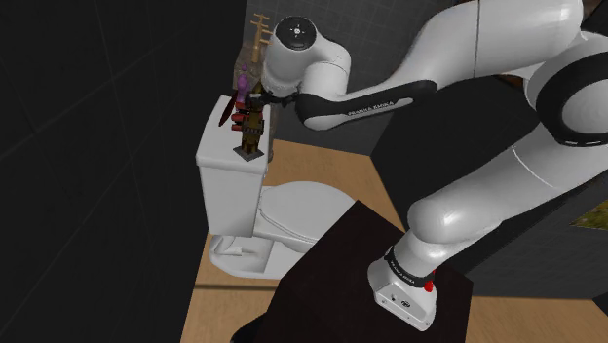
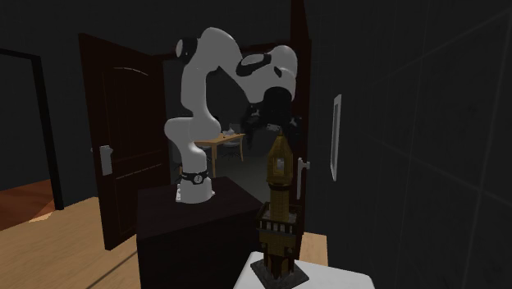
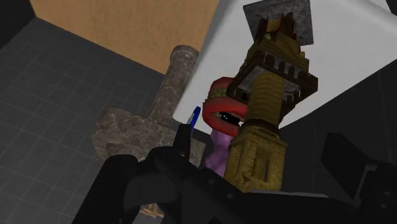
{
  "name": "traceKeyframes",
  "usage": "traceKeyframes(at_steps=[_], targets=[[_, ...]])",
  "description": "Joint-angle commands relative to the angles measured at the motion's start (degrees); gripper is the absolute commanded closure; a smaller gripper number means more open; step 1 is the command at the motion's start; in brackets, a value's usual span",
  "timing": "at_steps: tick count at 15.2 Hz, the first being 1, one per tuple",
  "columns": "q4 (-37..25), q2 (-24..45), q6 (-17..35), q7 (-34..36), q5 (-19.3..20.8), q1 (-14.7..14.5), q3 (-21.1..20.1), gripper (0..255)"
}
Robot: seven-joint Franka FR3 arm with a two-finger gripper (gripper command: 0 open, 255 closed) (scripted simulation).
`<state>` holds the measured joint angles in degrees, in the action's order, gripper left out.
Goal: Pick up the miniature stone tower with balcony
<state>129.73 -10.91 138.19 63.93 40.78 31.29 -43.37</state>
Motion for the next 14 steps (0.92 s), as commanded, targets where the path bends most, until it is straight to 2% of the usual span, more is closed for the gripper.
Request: traceKeyframes(at_steps=[1, 3, 5, 14], targets=[[-4.2, 6.8, -2.9, 10.7, 11.7, 3.8, -4.4, 0], [-8.9, 14.0, -8.4, 18.6, 21.5, 4.1, -6.3, 0], [-13.4, 20.4, -13.9, 24.3, 29.2, 1.7, -5.4, 0], [-12.1, 24.4, -14.1, 29.6, 34.5, -0.1, -3.9, 0]])
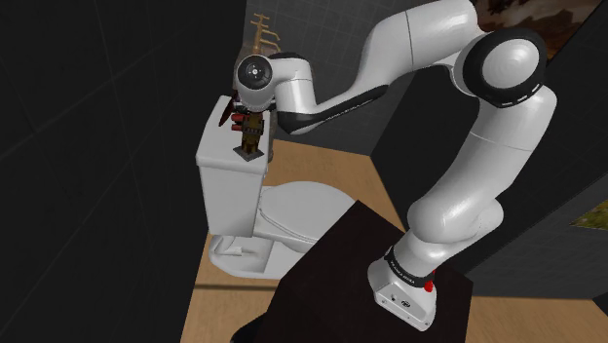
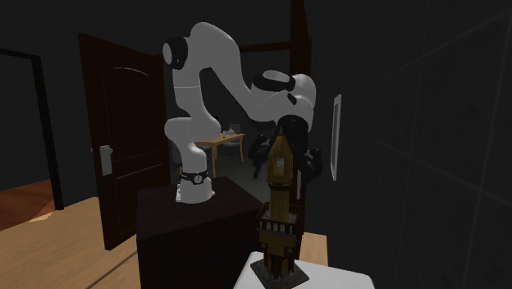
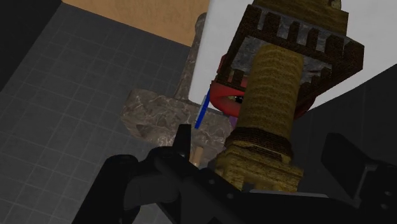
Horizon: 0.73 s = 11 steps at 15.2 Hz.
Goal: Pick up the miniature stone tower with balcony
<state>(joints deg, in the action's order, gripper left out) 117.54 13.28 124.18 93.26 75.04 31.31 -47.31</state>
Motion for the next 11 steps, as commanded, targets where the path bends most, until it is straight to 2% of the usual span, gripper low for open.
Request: traceKeyframes(at_steps=[1, 11], targets=[[0.1, 0.2, 0.0, 0.3, 0.3, -0.1, 0.1, 255], [-0.1, -0.4, 0.0, -0.4, -0.4, 0.1, -0.1, 255]])
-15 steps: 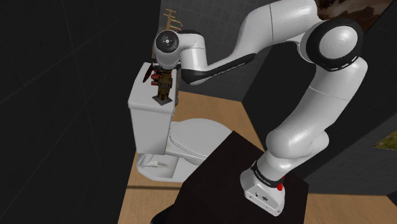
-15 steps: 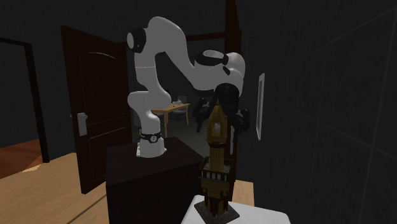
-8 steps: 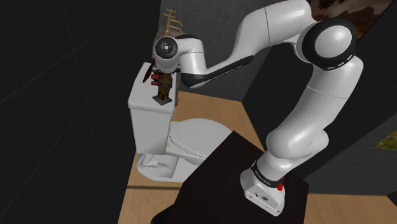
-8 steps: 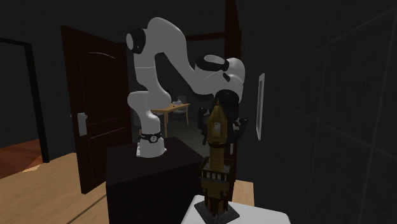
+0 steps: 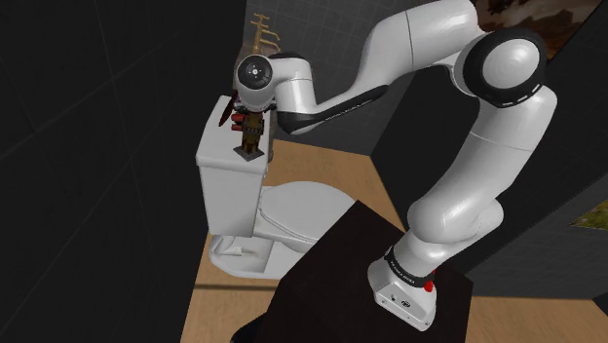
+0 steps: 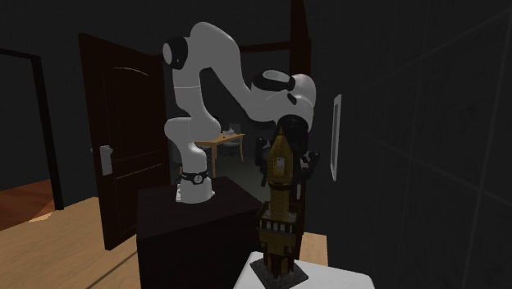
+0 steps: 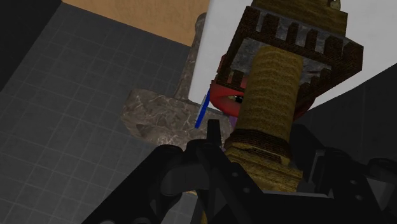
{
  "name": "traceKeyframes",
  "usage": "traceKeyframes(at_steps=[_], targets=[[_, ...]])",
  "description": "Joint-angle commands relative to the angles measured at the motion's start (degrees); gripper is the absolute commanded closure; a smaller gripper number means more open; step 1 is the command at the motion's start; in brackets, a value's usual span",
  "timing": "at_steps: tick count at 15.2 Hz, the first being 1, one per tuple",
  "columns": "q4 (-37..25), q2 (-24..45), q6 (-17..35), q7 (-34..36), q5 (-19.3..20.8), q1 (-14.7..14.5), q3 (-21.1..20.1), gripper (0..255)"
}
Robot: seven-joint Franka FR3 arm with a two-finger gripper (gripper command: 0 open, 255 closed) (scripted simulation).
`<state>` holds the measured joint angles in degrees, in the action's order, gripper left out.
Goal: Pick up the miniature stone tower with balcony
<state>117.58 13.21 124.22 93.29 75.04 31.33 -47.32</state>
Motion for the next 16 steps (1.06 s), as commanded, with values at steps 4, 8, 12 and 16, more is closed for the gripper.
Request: traceKeyframes(at_steps=[4, 8, 12, 16], targets=[[-0.7, -2.5, 0.1, -3.3, -3.3, 0.9, -0.7, 255], [-1.5, -4.5, 0.1, -6.2, -6.2, 1.6, -1.3, 255], [-2.5, -6.4, 0.0, -9.1, -9.0, 2.2, -1.6, 255], [-3.1, -7.4, -0.2, -10.7, -10.5, 2.4, -1.8, 255]])
